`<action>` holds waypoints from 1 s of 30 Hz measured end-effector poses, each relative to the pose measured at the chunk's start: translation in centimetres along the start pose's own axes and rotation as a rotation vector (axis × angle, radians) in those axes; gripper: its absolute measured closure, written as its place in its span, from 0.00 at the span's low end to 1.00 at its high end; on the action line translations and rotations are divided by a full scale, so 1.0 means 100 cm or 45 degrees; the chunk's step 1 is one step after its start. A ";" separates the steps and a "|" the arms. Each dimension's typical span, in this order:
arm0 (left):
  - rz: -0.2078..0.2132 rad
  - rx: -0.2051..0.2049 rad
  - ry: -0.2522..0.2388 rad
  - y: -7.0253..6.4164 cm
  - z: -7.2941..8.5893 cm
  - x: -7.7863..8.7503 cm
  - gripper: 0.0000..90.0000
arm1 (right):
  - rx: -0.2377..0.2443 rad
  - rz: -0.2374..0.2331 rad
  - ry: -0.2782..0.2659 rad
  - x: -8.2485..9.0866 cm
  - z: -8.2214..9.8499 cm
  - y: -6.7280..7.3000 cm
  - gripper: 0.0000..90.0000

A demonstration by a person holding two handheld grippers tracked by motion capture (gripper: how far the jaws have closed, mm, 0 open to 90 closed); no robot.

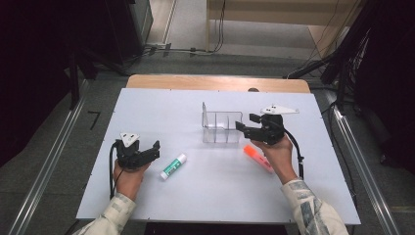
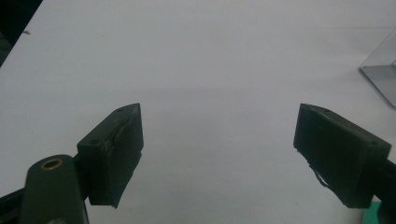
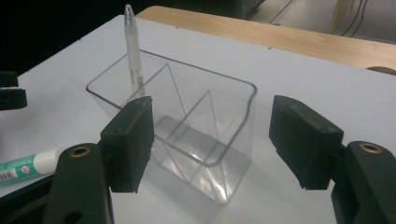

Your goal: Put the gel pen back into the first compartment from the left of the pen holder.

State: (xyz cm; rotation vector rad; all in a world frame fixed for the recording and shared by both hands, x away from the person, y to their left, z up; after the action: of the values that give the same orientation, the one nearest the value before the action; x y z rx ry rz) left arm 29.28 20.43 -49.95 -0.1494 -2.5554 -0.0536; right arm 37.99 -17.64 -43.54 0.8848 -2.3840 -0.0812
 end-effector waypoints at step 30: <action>-0.001 -0.004 0.008 -0.001 0.001 -0.001 0.18 | -0.006 0.104 0.116 0.030 0.047 -0.032 0.31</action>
State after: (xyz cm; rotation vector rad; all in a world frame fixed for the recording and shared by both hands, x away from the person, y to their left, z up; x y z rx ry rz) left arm 29.28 20.28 -50.05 -0.1491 -2.5493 -0.0585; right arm 35.43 -22.60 -46.73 0.7715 -2.3305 -0.0137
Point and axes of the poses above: each handheld gripper's, and its own axes: x roughly backward along the jaws, z roughly out of its underside, y roughly to its left, the point moved 2 cm from there along -x, roughly forward along the jaws, and after that the axes turned 7 degrees about -x, right-handed, at the moved point
